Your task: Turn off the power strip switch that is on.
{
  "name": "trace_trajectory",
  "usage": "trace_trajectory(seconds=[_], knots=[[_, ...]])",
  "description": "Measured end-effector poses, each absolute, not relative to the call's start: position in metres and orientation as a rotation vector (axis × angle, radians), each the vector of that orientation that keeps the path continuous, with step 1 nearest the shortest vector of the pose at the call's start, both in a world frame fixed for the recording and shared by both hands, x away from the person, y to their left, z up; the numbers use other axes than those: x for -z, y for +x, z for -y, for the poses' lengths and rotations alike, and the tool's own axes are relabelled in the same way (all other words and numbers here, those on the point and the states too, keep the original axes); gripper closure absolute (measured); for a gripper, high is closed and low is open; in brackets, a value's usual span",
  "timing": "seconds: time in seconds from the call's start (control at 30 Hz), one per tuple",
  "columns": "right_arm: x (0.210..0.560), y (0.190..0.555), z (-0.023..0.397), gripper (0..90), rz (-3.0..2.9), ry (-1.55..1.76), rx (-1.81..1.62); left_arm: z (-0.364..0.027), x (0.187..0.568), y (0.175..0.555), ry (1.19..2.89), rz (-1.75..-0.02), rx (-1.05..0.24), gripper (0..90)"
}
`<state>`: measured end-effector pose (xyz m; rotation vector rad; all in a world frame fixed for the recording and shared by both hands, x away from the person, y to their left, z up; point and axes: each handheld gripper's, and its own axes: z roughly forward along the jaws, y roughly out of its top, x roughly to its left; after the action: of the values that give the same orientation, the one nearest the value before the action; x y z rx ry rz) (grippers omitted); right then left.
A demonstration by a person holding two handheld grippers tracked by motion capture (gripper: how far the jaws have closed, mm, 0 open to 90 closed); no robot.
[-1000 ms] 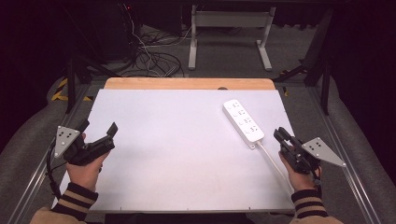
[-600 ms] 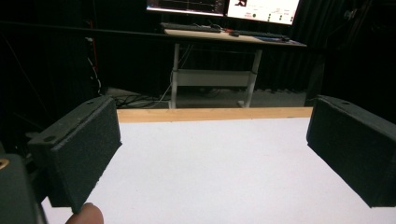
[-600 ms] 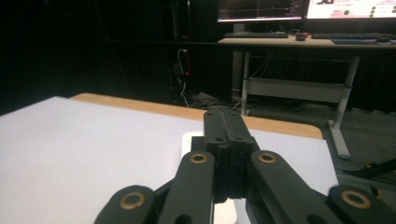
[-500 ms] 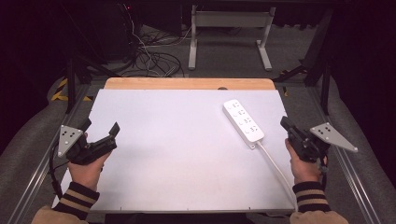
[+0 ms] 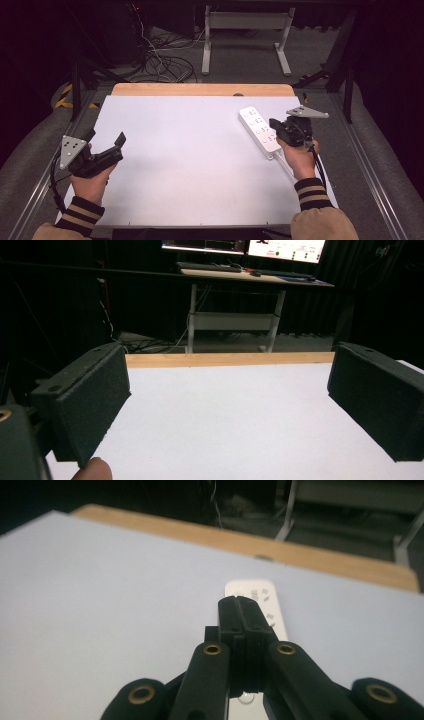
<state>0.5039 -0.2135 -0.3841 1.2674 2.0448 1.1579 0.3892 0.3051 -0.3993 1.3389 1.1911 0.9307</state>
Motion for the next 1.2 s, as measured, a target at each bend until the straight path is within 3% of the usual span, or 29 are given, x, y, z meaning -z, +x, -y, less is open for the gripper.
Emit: trace_trajectory(seconds=[0.43, 1.2], knots=[[0.436, 0.537, 0.208, 90.0, -2.192, 1.37, -0.917, -0.305, 0.399, 0.39, 1.353, -1.188, -0.924, 4.2], [0.456, 0.533, 0.208, 90.0, -2.141, 1.376, -0.896, -0.303, 0.4, 0.392, 1.361, -1.189, -0.904, 4.6]])
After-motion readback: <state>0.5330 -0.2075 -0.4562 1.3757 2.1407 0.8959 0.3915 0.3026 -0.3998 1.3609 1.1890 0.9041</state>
